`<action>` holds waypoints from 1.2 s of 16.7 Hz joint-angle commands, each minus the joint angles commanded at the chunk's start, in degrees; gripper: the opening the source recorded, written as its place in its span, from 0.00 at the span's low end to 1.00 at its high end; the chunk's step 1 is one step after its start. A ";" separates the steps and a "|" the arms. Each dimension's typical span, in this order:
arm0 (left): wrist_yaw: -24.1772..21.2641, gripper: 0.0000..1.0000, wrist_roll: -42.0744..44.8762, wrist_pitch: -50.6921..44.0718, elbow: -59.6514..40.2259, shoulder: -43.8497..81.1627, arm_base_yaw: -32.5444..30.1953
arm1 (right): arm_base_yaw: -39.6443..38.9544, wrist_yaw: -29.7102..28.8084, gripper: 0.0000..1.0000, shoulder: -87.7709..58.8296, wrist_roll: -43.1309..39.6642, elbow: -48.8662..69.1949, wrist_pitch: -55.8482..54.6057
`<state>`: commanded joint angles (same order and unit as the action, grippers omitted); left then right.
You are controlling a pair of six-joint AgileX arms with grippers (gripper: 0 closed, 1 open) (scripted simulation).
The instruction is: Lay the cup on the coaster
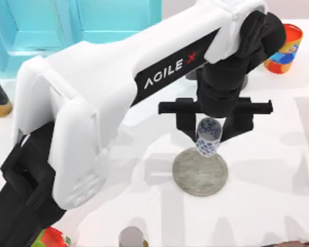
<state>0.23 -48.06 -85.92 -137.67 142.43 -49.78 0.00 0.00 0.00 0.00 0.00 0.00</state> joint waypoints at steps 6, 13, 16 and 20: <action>-0.06 0.00 0.02 8.04 9.10 -0.79 -0.05 | 0.00 0.00 1.00 0.00 0.00 0.00 0.00; -0.05 0.00 -0.01 14.16 15.54 -1.38 -0.13 | 0.00 0.00 1.00 0.00 0.00 0.00 0.00; -0.05 0.15 -0.01 14.16 15.54 -1.38 -0.13 | 0.00 0.00 1.00 0.00 0.00 0.00 0.00; -0.05 0.45 -0.01 14.16 15.54 -1.38 -0.13 | 0.00 0.00 1.00 0.00 0.00 0.00 0.00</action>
<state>0.19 -48.07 -71.75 -122.13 141.05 -49.92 0.00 0.00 0.00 0.00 0.00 0.00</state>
